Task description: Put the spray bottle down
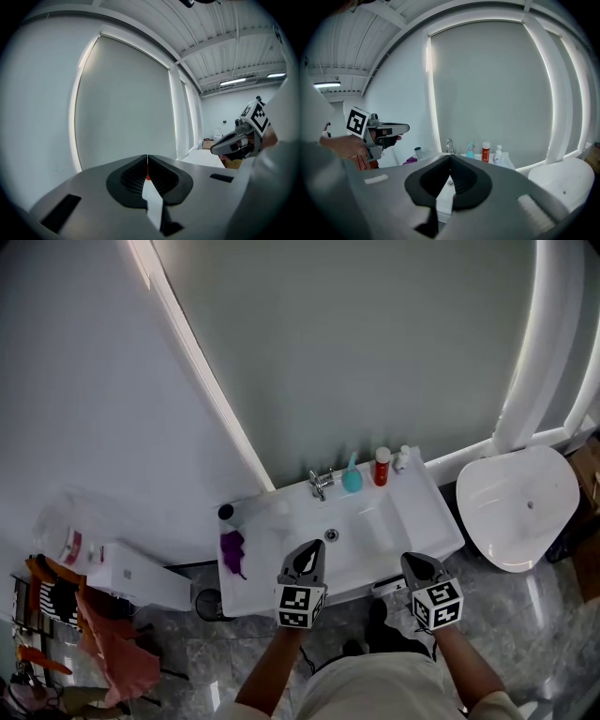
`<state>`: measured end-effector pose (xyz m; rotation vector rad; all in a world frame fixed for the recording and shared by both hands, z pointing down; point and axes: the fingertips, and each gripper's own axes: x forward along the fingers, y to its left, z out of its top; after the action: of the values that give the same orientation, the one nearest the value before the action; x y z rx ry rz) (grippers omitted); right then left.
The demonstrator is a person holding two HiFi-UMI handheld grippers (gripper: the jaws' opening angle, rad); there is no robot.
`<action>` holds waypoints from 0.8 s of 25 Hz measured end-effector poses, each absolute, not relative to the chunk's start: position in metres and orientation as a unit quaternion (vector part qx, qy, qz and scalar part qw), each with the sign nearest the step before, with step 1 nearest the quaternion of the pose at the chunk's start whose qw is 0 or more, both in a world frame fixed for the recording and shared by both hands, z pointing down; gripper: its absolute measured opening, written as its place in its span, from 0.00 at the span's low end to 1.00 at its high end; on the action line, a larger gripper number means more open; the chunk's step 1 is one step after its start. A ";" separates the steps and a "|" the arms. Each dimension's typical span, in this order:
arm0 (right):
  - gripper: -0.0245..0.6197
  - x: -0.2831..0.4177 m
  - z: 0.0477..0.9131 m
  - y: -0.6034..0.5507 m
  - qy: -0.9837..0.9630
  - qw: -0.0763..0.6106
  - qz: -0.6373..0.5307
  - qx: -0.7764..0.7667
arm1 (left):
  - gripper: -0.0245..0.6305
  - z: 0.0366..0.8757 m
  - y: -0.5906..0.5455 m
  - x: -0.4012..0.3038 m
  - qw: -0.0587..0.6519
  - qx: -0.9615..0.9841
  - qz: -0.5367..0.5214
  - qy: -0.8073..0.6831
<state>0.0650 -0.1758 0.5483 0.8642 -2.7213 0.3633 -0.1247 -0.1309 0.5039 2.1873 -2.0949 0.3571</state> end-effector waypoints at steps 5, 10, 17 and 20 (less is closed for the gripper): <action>0.05 0.083 0.544 -0.163 -0.935 0.128 0.125 0.305 | 0.05 0.507 -0.113 -0.106 0.062 0.723 0.115 -0.678; 0.05 0.093 0.539 -0.167 -0.940 0.122 0.122 0.294 | 0.05 0.508 -0.103 -0.081 0.077 0.740 0.116 -0.658; 0.05 0.101 0.526 -0.185 -0.954 0.118 0.098 0.259 | 0.05 0.502 -0.099 -0.063 0.098 0.728 0.102 -0.671; 0.05 0.103 0.516 -0.195 -0.960 0.106 0.085 0.247 | 0.05 0.503 -0.102 -0.060 0.103 0.719 0.095 -0.681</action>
<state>0.1025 -0.1948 0.5156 0.7264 -2.8259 0.2492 -0.0596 -0.1017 0.5026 2.1209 -2.0086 0.2806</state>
